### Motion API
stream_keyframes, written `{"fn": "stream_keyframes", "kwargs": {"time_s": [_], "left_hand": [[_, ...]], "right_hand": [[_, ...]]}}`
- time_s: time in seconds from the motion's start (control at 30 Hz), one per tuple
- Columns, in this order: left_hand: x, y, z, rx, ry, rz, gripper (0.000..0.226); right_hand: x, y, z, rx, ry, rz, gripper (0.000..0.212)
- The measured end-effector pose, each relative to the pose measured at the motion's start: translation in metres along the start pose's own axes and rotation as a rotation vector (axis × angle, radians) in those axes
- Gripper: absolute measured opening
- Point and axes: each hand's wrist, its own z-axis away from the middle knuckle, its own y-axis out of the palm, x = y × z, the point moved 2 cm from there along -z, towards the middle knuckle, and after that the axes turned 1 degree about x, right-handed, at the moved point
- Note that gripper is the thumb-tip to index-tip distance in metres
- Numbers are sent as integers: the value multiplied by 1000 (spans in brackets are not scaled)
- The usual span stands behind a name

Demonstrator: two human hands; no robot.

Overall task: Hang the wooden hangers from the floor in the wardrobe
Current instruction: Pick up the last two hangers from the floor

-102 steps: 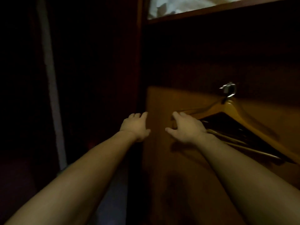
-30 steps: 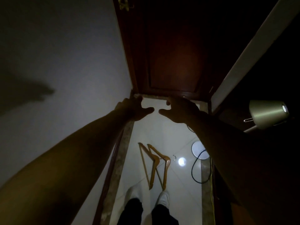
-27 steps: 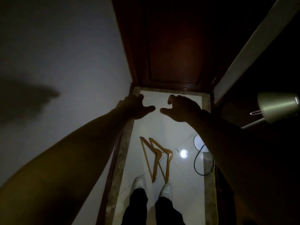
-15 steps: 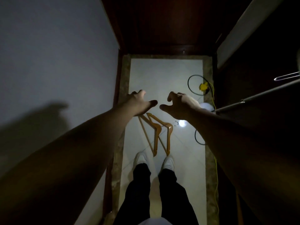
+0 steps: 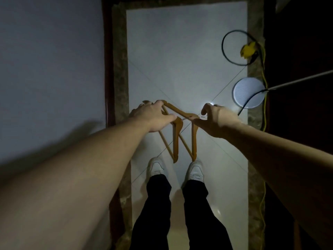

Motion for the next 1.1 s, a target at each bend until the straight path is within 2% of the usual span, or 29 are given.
{"fn": "stream_keyframes", "kwargs": {"time_s": [0.27, 0.5, 0.57, 0.87, 1.0, 1.1], "left_hand": [[35, 143, -130, 109, -63, 8, 86], [61, 266, -205, 196, -150, 162, 84], [65, 290, -225, 201, -165, 186, 81], [54, 327, -298, 54, -168, 335, 68], [48, 336, -316, -1, -231, 348, 76], [43, 340, -323, -57, -277, 328, 69]], "right_hand": [[-66, 145, -96, 83, 114, -115, 49], [-110, 262, -164, 125, 199, -193, 60], [-118, 286, -184, 128, 210, -208, 57], [-136, 333, -257, 29, 259, -313, 36], [-140, 343, -269, -11, 294, -322, 35], [-143, 346, -275, -13, 322, -358, 35]]}}
